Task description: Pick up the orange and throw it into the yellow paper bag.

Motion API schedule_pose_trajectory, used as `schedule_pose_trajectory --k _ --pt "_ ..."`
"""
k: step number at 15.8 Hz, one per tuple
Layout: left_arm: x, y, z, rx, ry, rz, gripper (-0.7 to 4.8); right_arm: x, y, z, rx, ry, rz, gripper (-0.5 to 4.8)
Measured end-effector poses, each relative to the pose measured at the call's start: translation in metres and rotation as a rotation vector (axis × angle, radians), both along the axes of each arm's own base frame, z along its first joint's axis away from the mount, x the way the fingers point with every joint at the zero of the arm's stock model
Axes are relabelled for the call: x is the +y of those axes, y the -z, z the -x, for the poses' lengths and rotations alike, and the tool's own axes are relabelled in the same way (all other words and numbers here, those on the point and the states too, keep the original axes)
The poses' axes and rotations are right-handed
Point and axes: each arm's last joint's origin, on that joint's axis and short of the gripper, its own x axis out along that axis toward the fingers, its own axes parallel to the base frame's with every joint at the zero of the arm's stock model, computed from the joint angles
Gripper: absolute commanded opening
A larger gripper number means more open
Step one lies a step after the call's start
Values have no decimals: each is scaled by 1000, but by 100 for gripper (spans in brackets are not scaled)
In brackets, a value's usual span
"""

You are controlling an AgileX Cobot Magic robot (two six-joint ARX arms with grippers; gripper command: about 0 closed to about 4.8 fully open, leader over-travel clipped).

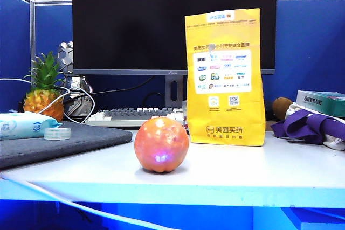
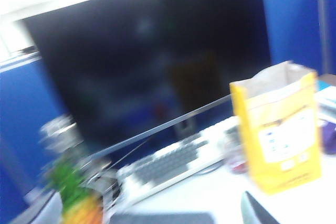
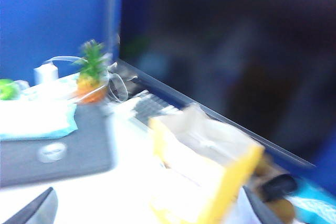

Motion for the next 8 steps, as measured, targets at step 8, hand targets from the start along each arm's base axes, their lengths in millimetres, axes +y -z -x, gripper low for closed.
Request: schedule_pose_trajectory --k 8 --pt "-7 109 -8 171 80 252 479 -9 207 32 -37 5 -526 479"
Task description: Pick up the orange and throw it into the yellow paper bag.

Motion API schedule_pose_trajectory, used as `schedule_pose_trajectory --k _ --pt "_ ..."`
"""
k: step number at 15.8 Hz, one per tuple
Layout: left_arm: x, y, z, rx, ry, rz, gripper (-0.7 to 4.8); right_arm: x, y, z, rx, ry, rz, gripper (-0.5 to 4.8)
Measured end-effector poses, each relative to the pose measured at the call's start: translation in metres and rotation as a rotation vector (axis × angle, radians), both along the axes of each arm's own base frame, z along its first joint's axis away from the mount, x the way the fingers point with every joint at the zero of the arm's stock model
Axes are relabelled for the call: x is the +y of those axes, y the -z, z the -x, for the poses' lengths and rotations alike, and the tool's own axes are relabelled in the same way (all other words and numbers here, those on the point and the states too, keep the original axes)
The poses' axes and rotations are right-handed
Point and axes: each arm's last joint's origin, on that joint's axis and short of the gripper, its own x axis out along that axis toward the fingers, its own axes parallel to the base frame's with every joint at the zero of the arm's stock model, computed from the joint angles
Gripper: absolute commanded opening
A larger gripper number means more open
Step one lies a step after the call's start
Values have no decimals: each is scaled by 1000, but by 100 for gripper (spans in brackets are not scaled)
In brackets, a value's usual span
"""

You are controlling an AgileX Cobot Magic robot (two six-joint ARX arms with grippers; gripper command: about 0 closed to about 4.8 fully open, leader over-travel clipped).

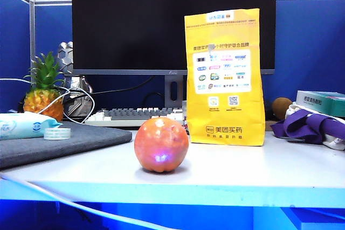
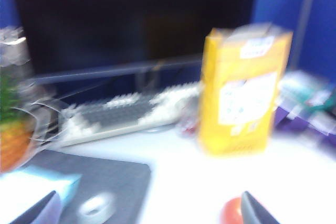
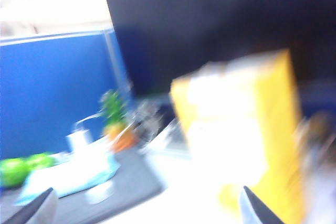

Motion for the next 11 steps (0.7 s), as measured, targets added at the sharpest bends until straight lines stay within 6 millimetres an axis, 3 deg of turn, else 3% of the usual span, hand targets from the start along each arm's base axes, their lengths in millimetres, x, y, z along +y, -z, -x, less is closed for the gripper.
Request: schedule_pose_trajectory --k 3,7,11 --pt "-11 33 -17 54 -5 -11 479 6 41 -19 183 -29 -31 479" --pt "-15 64 -25 129 -14 -64 479 6 62 -24 244 -7 -19 479" --pt "-14 75 -27 169 -79 -101 479 7 76 -26 306 -4 -3 479"
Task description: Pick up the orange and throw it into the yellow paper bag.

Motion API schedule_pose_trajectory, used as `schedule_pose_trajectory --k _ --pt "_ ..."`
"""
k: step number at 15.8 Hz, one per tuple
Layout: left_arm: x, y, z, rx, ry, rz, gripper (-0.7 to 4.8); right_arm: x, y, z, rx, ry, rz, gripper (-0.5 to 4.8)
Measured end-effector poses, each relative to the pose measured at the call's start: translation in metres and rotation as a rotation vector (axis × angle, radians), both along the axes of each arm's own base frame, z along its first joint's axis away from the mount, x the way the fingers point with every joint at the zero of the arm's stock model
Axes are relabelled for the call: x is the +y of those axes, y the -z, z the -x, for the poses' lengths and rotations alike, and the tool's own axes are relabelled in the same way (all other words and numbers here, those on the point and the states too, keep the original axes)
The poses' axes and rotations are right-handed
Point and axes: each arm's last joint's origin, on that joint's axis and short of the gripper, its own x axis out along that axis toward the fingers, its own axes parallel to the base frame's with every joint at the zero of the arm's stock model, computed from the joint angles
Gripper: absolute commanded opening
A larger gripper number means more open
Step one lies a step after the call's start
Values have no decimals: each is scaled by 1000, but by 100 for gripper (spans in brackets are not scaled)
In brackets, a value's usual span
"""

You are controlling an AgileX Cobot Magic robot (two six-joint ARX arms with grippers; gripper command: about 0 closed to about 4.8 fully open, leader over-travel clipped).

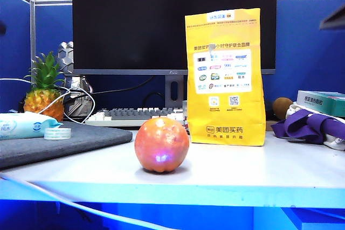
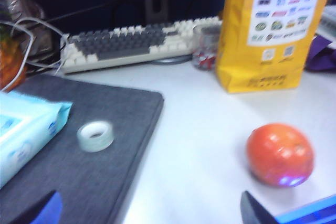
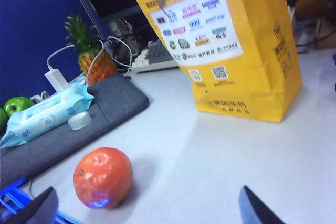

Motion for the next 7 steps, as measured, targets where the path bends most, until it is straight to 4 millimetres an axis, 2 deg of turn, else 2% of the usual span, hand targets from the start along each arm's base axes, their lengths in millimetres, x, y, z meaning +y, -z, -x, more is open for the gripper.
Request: schedule_pose_trajectory --k 2,7 --pt "1 7 -1 28 -31 -23 479 0 5 -1 16 0 4 479" --pt "1 7 -1 41 -35 0 479 0 6 -1 27 0 7 479"
